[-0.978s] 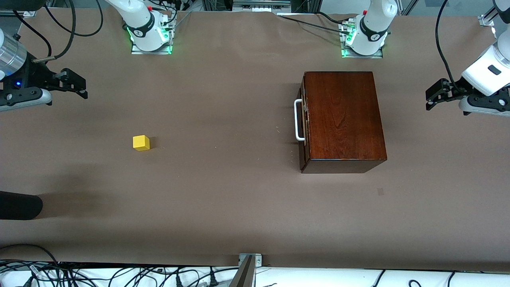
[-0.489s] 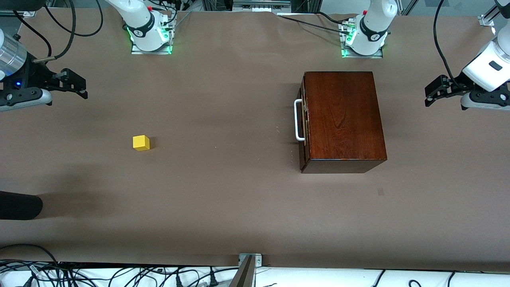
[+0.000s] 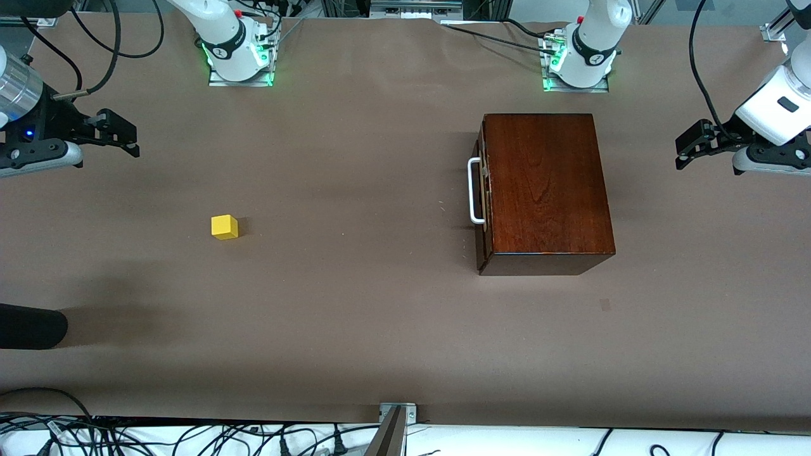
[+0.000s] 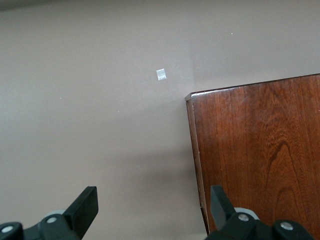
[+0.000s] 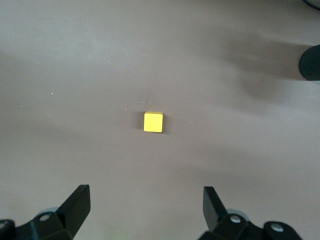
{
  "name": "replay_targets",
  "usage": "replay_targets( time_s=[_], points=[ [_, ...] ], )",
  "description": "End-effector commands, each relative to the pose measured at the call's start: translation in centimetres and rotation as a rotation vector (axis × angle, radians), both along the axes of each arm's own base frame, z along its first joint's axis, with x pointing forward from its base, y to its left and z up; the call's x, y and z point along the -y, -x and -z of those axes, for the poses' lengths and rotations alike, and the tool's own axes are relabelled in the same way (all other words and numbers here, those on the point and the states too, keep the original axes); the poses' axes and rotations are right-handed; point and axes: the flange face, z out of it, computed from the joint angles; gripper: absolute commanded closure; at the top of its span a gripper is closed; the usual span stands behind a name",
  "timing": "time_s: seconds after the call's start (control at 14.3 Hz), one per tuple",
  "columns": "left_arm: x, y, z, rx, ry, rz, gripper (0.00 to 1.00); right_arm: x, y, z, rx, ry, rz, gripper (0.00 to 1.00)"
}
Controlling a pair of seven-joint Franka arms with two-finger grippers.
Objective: Open drawer, take yellow block, close drawer
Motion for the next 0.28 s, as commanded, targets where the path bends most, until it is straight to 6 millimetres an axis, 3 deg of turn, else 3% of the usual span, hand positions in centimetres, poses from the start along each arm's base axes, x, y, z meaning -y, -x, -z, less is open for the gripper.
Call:
replay_targets(
  time_s=[0.0, 0.21],
  points=[
    [-0.05, 0.91, -0.15, 0.002, 0.02, -0.01, 0.0, -0.03, -0.38, -0.63, 0.007, 0.001, 0.016, 0.0],
    [0.03, 0.97, -0.36, 0.004, 0.02, -0.01, 0.0, -0.02, -0.37, -0.62, 0.005, 0.001, 0.016, 0.0]
  ],
)
